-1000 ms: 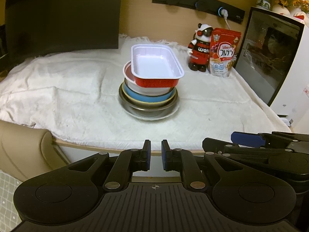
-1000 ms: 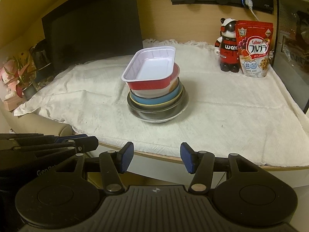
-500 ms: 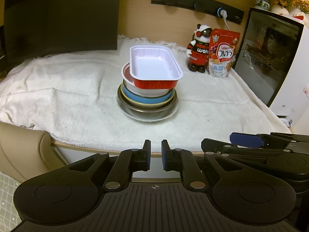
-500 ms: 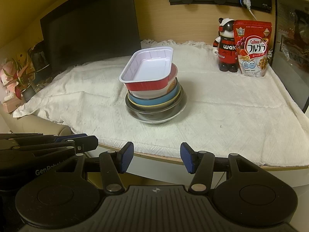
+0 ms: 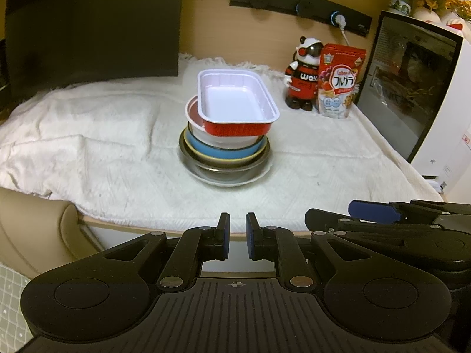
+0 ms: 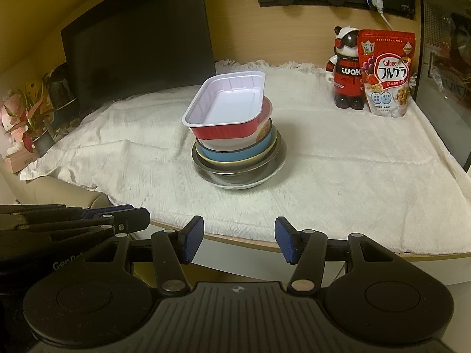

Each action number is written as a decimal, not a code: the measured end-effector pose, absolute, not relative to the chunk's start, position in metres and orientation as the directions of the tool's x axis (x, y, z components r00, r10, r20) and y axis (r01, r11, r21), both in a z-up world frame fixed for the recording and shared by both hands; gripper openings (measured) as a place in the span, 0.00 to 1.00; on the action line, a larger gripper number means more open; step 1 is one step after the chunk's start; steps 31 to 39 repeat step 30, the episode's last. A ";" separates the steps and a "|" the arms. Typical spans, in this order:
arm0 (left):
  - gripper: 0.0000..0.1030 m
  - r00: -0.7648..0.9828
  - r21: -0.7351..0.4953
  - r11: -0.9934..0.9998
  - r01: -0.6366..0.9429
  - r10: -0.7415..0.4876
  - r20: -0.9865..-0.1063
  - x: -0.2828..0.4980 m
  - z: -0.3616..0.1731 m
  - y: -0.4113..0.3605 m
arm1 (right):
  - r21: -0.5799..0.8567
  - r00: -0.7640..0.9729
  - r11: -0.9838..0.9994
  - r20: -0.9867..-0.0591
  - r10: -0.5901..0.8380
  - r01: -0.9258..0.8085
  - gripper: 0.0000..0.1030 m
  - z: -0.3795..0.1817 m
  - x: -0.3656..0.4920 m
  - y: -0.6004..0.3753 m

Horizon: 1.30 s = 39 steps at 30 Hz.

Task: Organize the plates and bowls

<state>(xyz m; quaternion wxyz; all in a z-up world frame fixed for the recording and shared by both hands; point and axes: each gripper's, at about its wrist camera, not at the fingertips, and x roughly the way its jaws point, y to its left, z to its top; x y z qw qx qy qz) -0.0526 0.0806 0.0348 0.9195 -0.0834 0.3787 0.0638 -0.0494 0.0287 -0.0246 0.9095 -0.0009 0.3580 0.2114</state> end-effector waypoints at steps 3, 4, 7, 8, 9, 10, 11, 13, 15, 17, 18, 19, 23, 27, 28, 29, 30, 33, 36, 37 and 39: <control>0.14 0.705 -0.106 0.978 -0.178 0.052 -0.707 -0.051 0.035 0.081 | 0.150 0.655 0.911 -0.652 0.382 -0.383 0.52 -0.024 -0.047 0.029; 0.14 0.704 -0.106 0.978 -0.178 0.051 -0.708 -0.051 0.035 0.081 | 0.150 0.655 0.912 -0.652 0.382 -0.383 0.52 -0.023 -0.047 0.029; 0.14 0.704 -0.107 0.978 -0.178 0.051 -0.708 -0.050 0.035 0.081 | 0.150 0.655 0.912 -0.652 0.382 -0.383 0.52 -0.023 -0.047 0.029; 0.14 0.704 -0.107 0.978 -0.178 0.051 -0.708 -0.049 0.035 0.081 | 0.150 0.655 0.912 -0.652 0.382 -0.382 0.52 -0.024 -0.047 0.030; 0.14 0.704 -0.107 0.978 -0.178 0.050 -0.708 -0.049 0.035 0.081 | 0.151 0.655 0.912 -0.652 0.382 -0.382 0.52 -0.024 -0.047 0.030; 0.14 0.704 -0.107 0.978 -0.177 0.050 -0.709 -0.050 0.035 0.081 | 0.151 0.655 0.912 -0.652 0.382 -0.382 0.52 -0.024 -0.047 0.030; 0.14 0.704 -0.107 0.978 -0.177 0.049 -0.709 -0.049 0.034 0.081 | 0.151 0.655 0.912 -0.652 0.382 -0.381 0.52 -0.024 -0.047 0.030; 0.14 0.704 -0.108 0.978 -0.177 0.049 -0.709 -0.049 0.034 0.081 | 0.151 0.655 0.912 -0.652 0.382 -0.382 0.52 -0.024 -0.047 0.029; 0.14 0.704 -0.107 0.978 -0.177 0.050 -0.708 -0.049 0.034 0.081 | 0.151 0.655 0.911 -0.652 0.383 -0.383 0.52 -0.024 -0.047 0.029; 0.14 0.704 -0.108 0.978 -0.177 0.049 -0.709 -0.049 0.034 0.081 | 0.151 0.655 0.912 -0.652 0.382 -0.382 0.52 -0.024 -0.047 0.029; 0.14 0.704 -0.108 0.978 -0.177 0.049 -0.709 -0.049 0.034 0.081 | 0.151 0.655 0.912 -0.652 0.382 -0.382 0.52 -0.024 -0.047 0.030; 0.14 0.704 -0.108 0.978 -0.178 0.050 -0.708 -0.049 0.034 0.081 | 0.152 0.655 0.912 -0.652 0.382 -0.381 0.52 -0.024 -0.047 0.030; 0.14 0.704 -0.112 0.977 -0.179 0.047 -0.708 -0.049 0.034 0.081 | 0.153 0.654 0.912 -0.653 0.383 -0.382 0.52 -0.024 -0.046 0.029; 0.14 0.702 -0.127 0.974 -0.185 0.041 -0.712 -0.047 0.032 0.081 | 0.153 0.650 0.910 -0.655 0.386 -0.386 0.52 -0.024 -0.042 0.029; 0.14 0.696 -0.135 0.971 -0.195 0.040 -0.717 -0.046 0.031 0.082 | 0.154 0.647 0.909 -0.657 0.387 -0.387 0.52 -0.025 -0.041 0.029; 0.14 0.689 -0.148 0.968 -0.204 0.035 -0.724 -0.045 0.029 0.083 | 0.154 0.644 0.908 -0.659 0.388 -0.390 0.52 -0.025 -0.039 0.029; 0.14 0.680 -0.164 0.963 -0.216 0.027 -0.733 -0.043 0.027 0.085 | 0.152 0.641 0.907 -0.662 0.388 -0.392 0.52 -0.026 -0.038 0.030; 0.14 0.680 -0.164 0.963 -0.216 0.027 -0.733 -0.043 0.027 0.085 | 0.152 0.641 0.907 -0.662 0.388 -0.392 0.52 -0.026 -0.038 0.030; 0.14 0.680 -0.164 0.963 -0.216 0.027 -0.733 -0.043 0.027 0.085 | 0.152 0.641 0.907 -0.662 0.388 -0.392 0.52 -0.026 -0.038 0.030; 0.14 0.680 -0.164 0.963 -0.216 0.027 -0.733 -0.043 0.027 0.085 | 0.152 0.641 0.907 -0.662 0.388 -0.392 0.52 -0.026 -0.038 0.030; 0.14 0.680 -0.164 0.963 -0.216 0.027 -0.733 -0.043 0.027 0.085 | 0.152 0.641 0.907 -0.662 0.388 -0.392 0.52 -0.026 -0.038 0.030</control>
